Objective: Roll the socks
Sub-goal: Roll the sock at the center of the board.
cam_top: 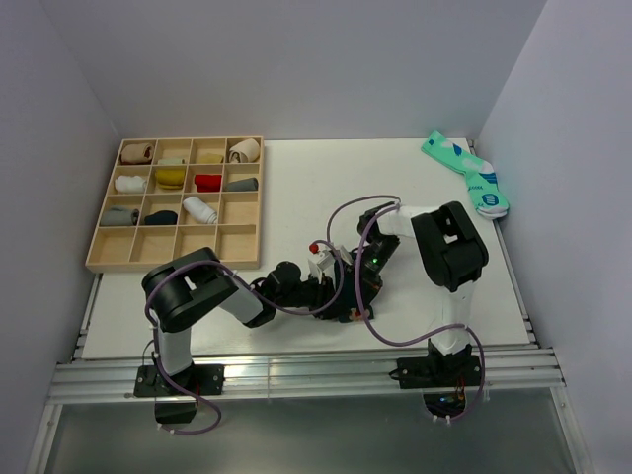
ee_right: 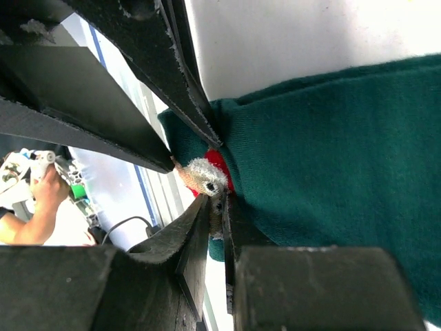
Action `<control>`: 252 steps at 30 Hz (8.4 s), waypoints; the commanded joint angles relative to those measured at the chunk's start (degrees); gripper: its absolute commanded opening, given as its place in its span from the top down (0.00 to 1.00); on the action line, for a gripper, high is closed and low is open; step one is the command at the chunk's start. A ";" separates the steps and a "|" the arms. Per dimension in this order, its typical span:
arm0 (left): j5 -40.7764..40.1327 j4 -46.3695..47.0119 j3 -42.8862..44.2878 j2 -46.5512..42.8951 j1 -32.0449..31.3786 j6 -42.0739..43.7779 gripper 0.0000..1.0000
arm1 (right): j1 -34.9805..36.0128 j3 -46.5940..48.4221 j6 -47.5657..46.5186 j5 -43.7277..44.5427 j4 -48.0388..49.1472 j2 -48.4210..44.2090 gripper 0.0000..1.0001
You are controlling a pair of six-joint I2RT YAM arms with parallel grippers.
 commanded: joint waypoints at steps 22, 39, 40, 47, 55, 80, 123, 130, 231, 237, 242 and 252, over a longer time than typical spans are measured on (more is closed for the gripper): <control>-4.21 -12.88 5.79 3.90 -3.74 -19.98 1.00 | -0.77 -9.24 8.65 9.20 20.65 -17.64 0.56; 2.55 -23.23 3.41 1.18 0.92 -26.50 1.00 | -2.09 -20.40 2.50 11.84 23.02 -40.83 0.48; 3.35 -24.20 4.02 1.17 1.45 -26.76 1.00 | -2.00 -21.28 1.97 12.02 23.46 -41.63 0.48; 9.77 -40.36 15.44 2.31 3.65 -23.61 1.00 | -2.00 -26.82 -8.56 9.56 21.09 -48.14 0.49; 12.41 -52.85 23.61 4.42 5.76 -20.35 1.00 | -1.47 -29.29 -13.32 6.22 18.89 -52.71 0.51; 16.10 -54.26 27.40 9.26 6.37 -19.47 1.00 | 15.05 -37.63 -1.02 19.93 38.22 -57.98 0.57; 9.69 -41.88 13.62 1.36 8.92 -28.17 0.78 | 15.76 -31.32 3.81 16.59 34.63 -42.79 0.87; 5.29 -37.57 6.23 -5.94 9.10 -32.21 0.78 | 14.70 -18.75 3.73 11.41 26.54 -29.70 0.88; 2.47 -49.77 10.08 -5.77 3.55 -18.42 1.00 | -1.30 -15.48 12.62 15.63 29.78 -39.61 0.45; 9.68 -50.30 12.72 -2.26 6.63 -19.65 1.00 | 5.63 -24.27 7.08 18.08 33.47 -48.65 0.45; 11.35 -52.07 15.27 0.20 7.69 -19.65 1.00 | 13.10 -29.46 4.08 18.44 34.27 -52.71 0.44; 13.20 -50.84 16.86 3.37 8.57 -20.26 1.00 | 21.98 -31.75 4.60 20.45 36.46 -52.63 0.43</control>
